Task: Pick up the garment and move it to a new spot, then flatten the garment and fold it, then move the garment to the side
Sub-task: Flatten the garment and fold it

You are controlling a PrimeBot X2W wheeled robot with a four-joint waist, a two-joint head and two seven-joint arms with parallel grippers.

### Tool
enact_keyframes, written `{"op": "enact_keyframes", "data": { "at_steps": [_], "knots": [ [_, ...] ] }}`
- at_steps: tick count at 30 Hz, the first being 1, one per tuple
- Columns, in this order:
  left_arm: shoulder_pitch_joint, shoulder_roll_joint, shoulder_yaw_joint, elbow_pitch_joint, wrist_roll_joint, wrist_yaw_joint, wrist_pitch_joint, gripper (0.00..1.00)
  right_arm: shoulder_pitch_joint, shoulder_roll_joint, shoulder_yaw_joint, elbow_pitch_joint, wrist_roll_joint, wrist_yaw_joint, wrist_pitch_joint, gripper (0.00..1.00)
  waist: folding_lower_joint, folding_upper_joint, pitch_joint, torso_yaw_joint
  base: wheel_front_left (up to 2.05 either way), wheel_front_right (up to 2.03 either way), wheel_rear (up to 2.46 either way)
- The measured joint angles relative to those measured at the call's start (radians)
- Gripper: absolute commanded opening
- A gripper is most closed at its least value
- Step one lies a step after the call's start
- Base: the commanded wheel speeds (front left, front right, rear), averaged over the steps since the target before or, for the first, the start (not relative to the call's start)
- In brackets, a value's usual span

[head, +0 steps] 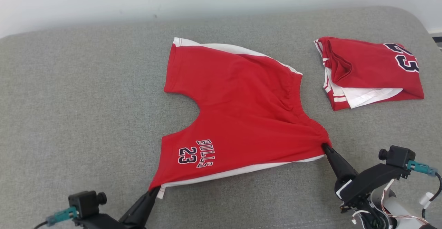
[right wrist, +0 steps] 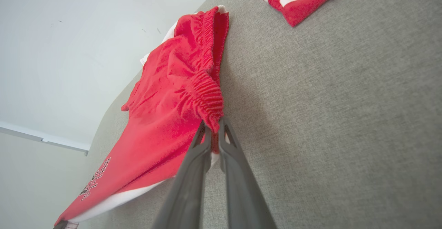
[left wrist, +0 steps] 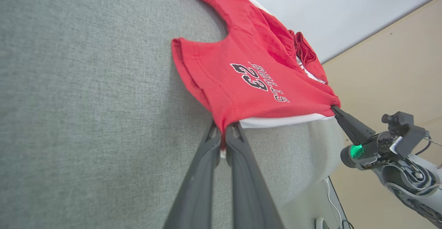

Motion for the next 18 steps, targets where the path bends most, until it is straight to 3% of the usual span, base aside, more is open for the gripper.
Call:
{"op": "enact_keyframes", "data": {
  "at_steps": [2,3,4,5,6,7,14,18],
  "knots": [
    [0.003,-0.007,-0.015,0.011,0.008,0.0,0.0,0.0,0.01,-0.011,0.003,-0.012,-0.011,0.0,-0.011,0.48,0.0,0.0,-0.005,-0.001,0.0,0.0,0.0],
    [0.003,-0.004,-0.03,0.022,0.035,0.002,0.001,0.0,0.012,-0.021,0.007,-0.013,-0.02,0.0,-0.016,0.67,0.0,0.0,-0.006,-0.002,0.0,0.0,0.0],
    [0.003,-0.003,-0.038,0.038,0.059,0.009,0.001,0.08,0.012,-0.034,0.011,-0.014,-0.03,0.0,-0.018,0.97,0.0,0.0,-0.008,-0.002,0.0,0.0,0.0],
    [0.003,-0.002,-0.04,0.047,0.062,0.009,0.001,0.17,0.013,-0.045,0.013,-0.018,-0.038,0.0,-0.019,1.0,0.0001,0.0,-0.009,-0.003,0.0,0.0,0.0],
    [0.002,-0.002,-0.041,0.05,0.062,0.009,0.001,0.49,0.014,-0.051,0.015,-0.028,-0.041,0.0,-0.021,1.0,0.0001,0.0,-0.01,-0.003,0.0,0.0,0.0],
    [0.001,-0.003,-0.047,0.051,0.062,0.008,0.003,1.0,0.015,-0.054,0.02,-0.039,-0.043,0.0,-0.021,1.0,0.0001,0.0,-0.01,-0.004,0.0,0.0,0.0],
    [0.002,-0.005,-0.056,0.06,0.063,0.008,-0.002,1.0,0.056,-0.089,0.037,-0.107,-0.049,0.0,-0.031,1.0,0.0001,0.0,-0.013,-0.006,0.0,0.0,0.0],
    [0.002,0.008,-0.015,0.055,0.067,0.01,-0.043,1.0,0.084,-0.108,0.008,-0.136,-0.039,0.0,-0.07,1.0,0.0001,0.0,-0.017,-0.003,0.0,0.0,0.0]
  ]
}}
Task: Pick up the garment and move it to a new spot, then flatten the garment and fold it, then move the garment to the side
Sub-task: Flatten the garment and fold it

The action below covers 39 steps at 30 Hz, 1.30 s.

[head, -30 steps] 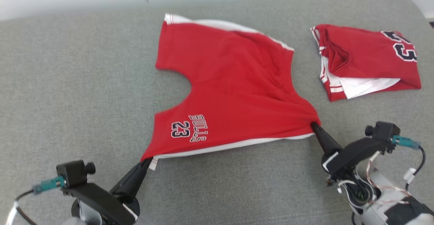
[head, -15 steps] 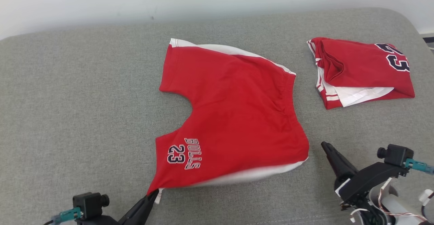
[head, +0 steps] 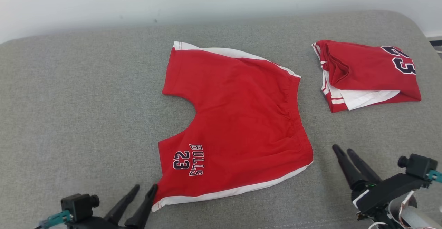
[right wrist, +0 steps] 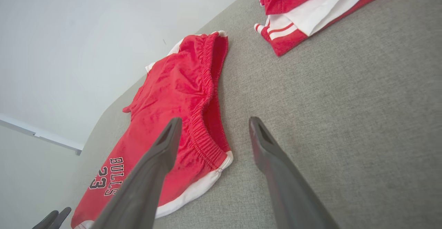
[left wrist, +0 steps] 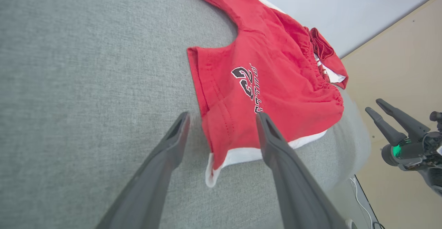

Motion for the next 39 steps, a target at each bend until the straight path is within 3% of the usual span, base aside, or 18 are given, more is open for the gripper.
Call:
{"op": "enact_keyframes", "data": {
  "at_steps": [6,11,12,17,29,39],
  "knots": [
    [0.0,-0.006,0.043,-0.047,0.044,0.03,-0.029,1.0,0.023,0.005,-0.062,-0.003,0.013,-0.001,-0.067,1.0,0.0,0.0,-0.003,0.008,0.0,0.0,0.0],
    [0.0,-0.04,0.066,-0.041,0.088,0.11,-0.043,1.0,0.027,0.053,-0.071,-0.007,0.025,-0.012,-0.076,1.0,0.0,0.0,-0.004,0.017,0.0,0.0,0.0],
    [0.0,-0.04,0.066,-0.041,0.088,0.11,-0.043,1.0,0.027,0.053,-0.071,-0.007,0.025,-0.012,-0.076,1.0,0.0,0.0,-0.004,0.017,0.0,0.0,0.0],
    [0.008,-0.096,0.062,-0.036,0.123,0.158,-0.045,1.0,0.026,0.102,-0.059,0.001,0.024,-0.06,-0.081,1.0,0.0,0.0,0.002,0.025,0.0,0.0,0.0],
    [0.008,-0.125,0.071,-0.042,0.176,0.175,-0.046,1.0,0.02,0.14,-0.054,0.097,0.044,-0.134,-0.056,1.0,0.0,0.0001,0.025,0.059,0.0,0.0,0.0],
    [0.009,-0.136,0.087,-0.044,0.227,0.176,-0.046,1.0,-0.027,0.174,-0.029,0.145,0.053,-0.148,-0.003,1.0,0.0001,0.0001,0.04,0.081,0.0,0.0,0.0]
  ]
}}
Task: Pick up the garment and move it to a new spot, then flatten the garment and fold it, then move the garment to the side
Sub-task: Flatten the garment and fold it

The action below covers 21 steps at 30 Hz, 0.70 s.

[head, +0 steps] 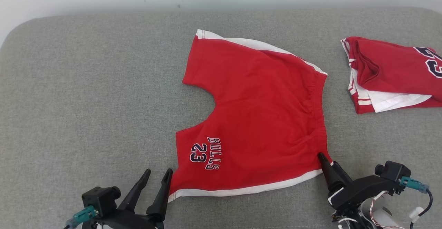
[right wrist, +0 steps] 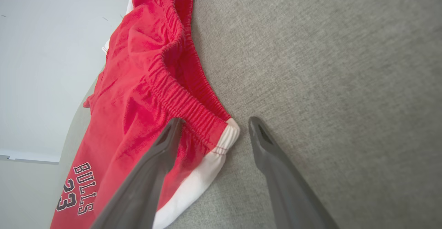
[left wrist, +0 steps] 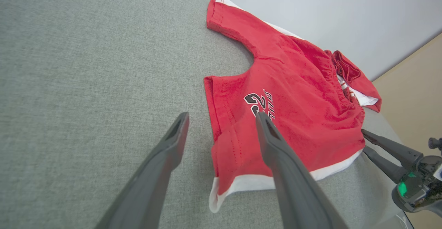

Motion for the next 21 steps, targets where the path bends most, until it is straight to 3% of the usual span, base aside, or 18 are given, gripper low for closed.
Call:
{"op": "enact_keyframes", "data": {
  "at_steps": [2,3,4,5,9,21],
  "knots": [
    [0.0,-0.006,0.0,0.0,0.005,0.0,0.0,1.0,-0.008,0.0,0.003,0.009,0.0,0.0,0.007,0.99,0.0,0.0,0.001,0.003,0.0,0.0,0.0],
    [0.0,-0.011,0.0,0.0,0.007,0.0,0.0,1.0,-0.011,0.0,0.004,0.011,0.0,0.0,0.008,0.8,0.0,0.0,0.001,0.004,0.0,0.0,0.0],
    [0.001,-0.014,-0.001,0.0,0.007,-0.001,0.0,1.0,-0.011,0.0,0.004,0.014,0.0,-0.001,0.008,0.52,0.0,0.0,0.002,0.005,0.0,0.0,0.0],
    [0.002,-0.016,-0.003,0.002,0.007,-0.002,0.0,1.0,-0.012,0.0,0.004,0.016,0.0,-0.003,0.008,0.46,0.0,0.0,0.002,0.006,0.0,0.0,0.0],
    [0.013,-0.019,-0.015,0.009,0.007,-0.012,0.0,1.0,-0.022,0.004,0.006,0.032,-0.001,-0.003,0.009,0.0,0.0,0.0,0.003,0.009,0.0,0.0,0.0],
    [0.023,-0.027,-0.044,0.076,-0.009,-0.037,0.03,1.0,-0.031,0.012,0.015,0.038,-0.011,0.015,0.012,0.0,0.0,0.0,0.002,0.002,0.0,0.0,0.0]
  ]
}}
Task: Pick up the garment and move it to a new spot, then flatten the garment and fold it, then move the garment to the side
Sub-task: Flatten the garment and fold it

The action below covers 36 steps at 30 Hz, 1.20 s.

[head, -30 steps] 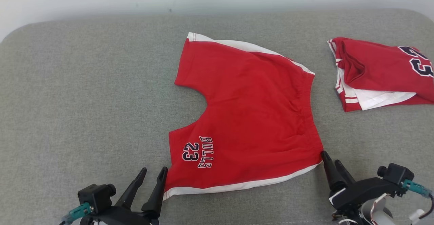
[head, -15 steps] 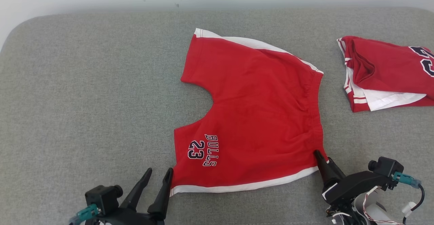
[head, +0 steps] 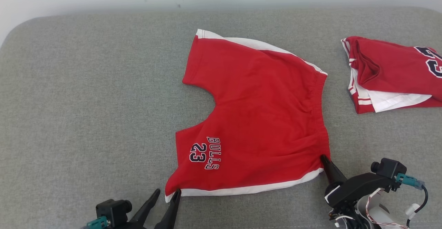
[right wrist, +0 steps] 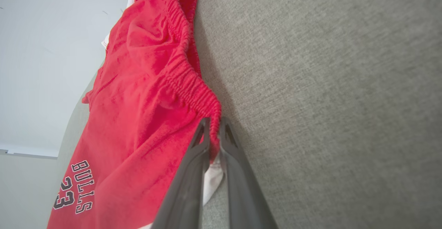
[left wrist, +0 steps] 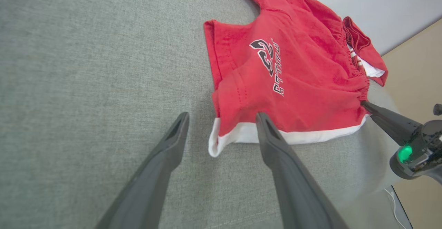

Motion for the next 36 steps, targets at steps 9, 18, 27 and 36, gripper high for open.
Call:
{"op": "enact_keyframes", "data": {
  "at_steps": [9,18,27,36],
  "knots": [
    [0.0,-0.022,-0.001,0.038,-0.042,-0.019,0.033,0.55,-0.001,0.007,0.005,0.005,-0.001,0.018,-0.005,0.0,0.0,0.0,-0.003,-0.013,0.0,0.0,0.0],
    [0.0,-0.016,0.0,0.042,-0.049,-0.049,0.039,0.0,0.0,0.003,0.005,0.009,-0.008,0.028,-0.015,0.0,0.0,0.0,-0.007,-0.016,0.0,0.0,0.0],
    [-0.001,0.044,0.054,-0.063,-0.109,-0.115,0.033,0.0,0.021,-0.004,-0.009,-0.017,-0.005,0.053,-0.036,0.0,-0.0001,0.0,-0.013,-0.013,0.0,0.0,0.0],
    [-0.047,0.11,0.087,-0.192,-0.109,-0.125,0.029,0.0,0.021,0.001,-0.067,-0.107,0.054,0.079,-0.05,0.0,0.0,0.0,0.006,-0.026,0.0,0.0,0.0]
  ]
}}
